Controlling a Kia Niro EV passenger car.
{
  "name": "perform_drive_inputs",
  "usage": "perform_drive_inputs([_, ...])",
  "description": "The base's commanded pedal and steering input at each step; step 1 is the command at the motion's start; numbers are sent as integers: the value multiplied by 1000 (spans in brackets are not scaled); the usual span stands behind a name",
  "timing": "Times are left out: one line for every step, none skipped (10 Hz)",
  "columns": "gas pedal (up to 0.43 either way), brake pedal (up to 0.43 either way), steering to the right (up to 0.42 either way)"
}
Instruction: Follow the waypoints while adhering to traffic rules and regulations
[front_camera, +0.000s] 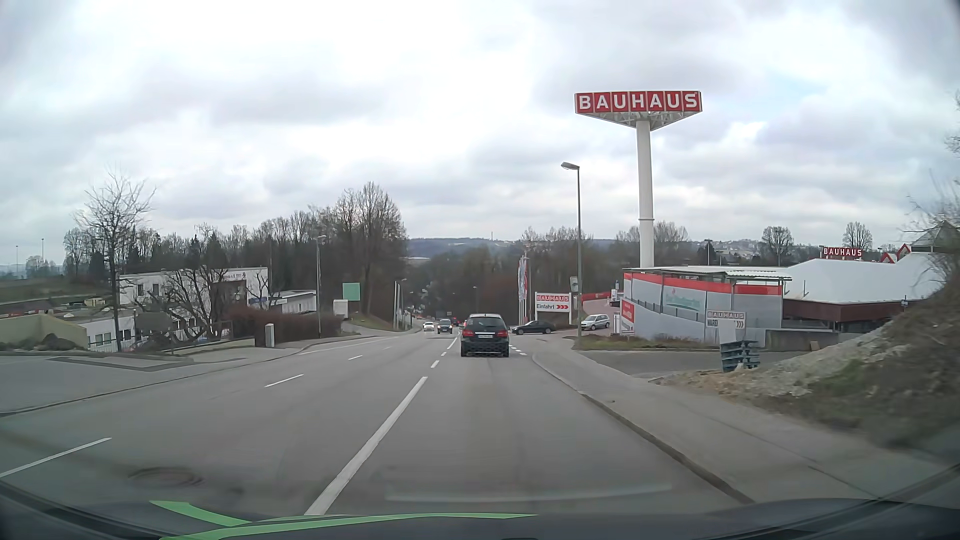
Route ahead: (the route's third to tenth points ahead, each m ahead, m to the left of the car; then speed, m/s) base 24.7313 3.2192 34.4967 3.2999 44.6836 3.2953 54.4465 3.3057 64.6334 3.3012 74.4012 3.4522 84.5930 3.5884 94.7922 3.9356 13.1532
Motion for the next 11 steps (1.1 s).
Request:
perform_drive_inputs([0, 165, 3])
perform_drive_inputs([0, 165, 3])
perform_drive_inputs([0, 171, 3])
perform_drive_inputs([0, 165, 3])
perform_drive_inputs([0, 171, 3])
perform_drive_inputs([0, 171, 3])
perform_drive_inputs([0, 165, 3])
perform_drive_inputs([0, 171, 3])
perform_drive_inputs([0, 171, 3])
perform_drive_inputs([0, 171, 2])
perform_drive_inputs([0, 171, 1])
